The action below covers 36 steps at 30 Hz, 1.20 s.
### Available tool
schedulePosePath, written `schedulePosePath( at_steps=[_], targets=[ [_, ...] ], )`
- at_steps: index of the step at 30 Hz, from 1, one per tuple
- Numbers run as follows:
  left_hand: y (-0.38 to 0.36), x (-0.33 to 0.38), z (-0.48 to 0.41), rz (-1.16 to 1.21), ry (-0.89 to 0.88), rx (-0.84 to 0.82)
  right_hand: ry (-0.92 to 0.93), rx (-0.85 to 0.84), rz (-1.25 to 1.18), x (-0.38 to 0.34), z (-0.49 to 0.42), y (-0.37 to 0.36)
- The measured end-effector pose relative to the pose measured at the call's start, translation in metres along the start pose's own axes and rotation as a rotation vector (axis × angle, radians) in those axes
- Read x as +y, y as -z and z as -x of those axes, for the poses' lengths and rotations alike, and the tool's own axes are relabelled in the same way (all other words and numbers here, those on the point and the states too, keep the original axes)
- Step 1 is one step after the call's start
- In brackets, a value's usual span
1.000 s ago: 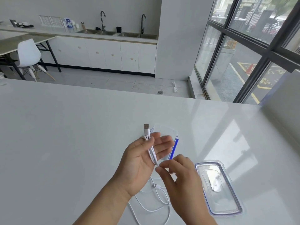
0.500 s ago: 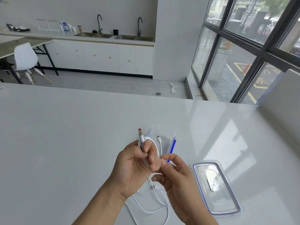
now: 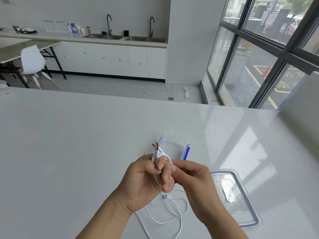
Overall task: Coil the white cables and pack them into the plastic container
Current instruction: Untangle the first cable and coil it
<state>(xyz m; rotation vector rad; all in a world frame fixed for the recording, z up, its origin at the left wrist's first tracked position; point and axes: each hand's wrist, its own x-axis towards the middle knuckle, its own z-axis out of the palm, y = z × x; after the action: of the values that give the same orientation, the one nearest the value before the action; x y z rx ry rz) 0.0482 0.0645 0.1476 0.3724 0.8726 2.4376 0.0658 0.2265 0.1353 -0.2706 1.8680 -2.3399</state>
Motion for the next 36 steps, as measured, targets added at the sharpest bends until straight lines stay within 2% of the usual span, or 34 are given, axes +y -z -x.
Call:
schedulePosePath(
  at_steps=[2,4,5,7,9,12,16,18,22,26,31,36],
  targets=[
    [0.0,0.003,0.0,-0.063,0.035,-0.015,-0.003,0.035,-0.026,0.002,0.0,0.002],
    [-0.006,0.011,-0.003,-0.155,0.065,0.016,0.017,0.144,-0.073,0.003,0.001,0.0],
    [-0.008,0.016,-0.005,-0.241,0.072,0.075,0.025,0.225,-0.124,0.002,0.0,0.0],
    [-0.008,0.027,-0.005,-0.548,0.032,0.303,0.052,0.374,-0.237,-0.005,0.0,0.007],
    [-0.002,0.04,0.001,-0.744,-0.012,0.437,0.101,0.467,-0.237,-0.019,0.002,0.025],
    [-0.005,0.051,0.015,-0.72,0.053,0.371,0.128,0.507,-0.097,-0.036,0.01,0.048],
    [-0.02,0.021,0.007,-0.706,0.142,0.373,0.126,0.505,-0.049,-0.034,0.011,0.045],
    [-0.028,0.005,-0.002,-0.675,0.118,0.364,0.125,0.499,-0.027,-0.031,0.009,0.037],
    [-0.033,-0.003,-0.015,-0.652,-0.015,0.46,0.113,0.502,0.039,-0.028,0.005,0.032],
    [-0.029,-0.007,-0.017,-0.804,-0.087,0.473,0.095,0.521,0.085,-0.023,0.006,0.03],
    [-0.021,-0.007,-0.014,-0.972,-0.065,0.579,0.058,0.439,0.082,-0.02,0.009,0.026],
    [-0.018,-0.003,-0.012,-0.89,-0.044,0.593,0.024,0.449,0.076,-0.017,0.007,0.033]
  ],
)
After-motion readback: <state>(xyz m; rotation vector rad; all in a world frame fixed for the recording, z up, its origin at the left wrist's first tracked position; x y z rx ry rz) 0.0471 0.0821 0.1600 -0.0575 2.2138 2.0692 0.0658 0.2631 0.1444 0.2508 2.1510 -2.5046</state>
